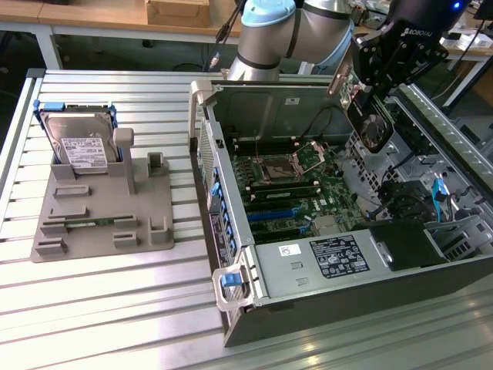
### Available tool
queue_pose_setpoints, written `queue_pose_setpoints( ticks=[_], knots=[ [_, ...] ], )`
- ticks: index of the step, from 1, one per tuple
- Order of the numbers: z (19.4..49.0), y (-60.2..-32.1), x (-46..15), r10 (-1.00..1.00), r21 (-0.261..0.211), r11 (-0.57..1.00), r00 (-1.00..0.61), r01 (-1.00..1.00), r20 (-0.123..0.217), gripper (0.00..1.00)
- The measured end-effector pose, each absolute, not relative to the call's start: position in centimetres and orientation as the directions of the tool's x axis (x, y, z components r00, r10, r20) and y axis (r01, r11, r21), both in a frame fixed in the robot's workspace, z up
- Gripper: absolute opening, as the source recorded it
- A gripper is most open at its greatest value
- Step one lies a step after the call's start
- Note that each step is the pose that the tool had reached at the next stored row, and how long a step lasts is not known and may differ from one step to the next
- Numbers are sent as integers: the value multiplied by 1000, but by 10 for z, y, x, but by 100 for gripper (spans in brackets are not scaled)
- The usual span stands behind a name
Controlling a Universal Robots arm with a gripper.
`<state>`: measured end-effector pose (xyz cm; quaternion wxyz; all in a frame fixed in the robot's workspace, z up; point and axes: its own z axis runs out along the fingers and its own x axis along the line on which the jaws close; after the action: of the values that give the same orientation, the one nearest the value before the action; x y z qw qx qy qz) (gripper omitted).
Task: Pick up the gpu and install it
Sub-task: 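Insert the gpu into the slot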
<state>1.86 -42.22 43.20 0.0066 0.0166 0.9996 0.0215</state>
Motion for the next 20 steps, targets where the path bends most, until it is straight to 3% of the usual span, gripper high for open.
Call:
queue_pose_setpoints(
  ticks=[12, 20],
  knots=[
    [432, -422, 19, 26, 43, 999, -1000, 25, -12, 27],
    [432, -422, 19, -104, 43, 994, -994, -105, -12, 27]
  ],
)
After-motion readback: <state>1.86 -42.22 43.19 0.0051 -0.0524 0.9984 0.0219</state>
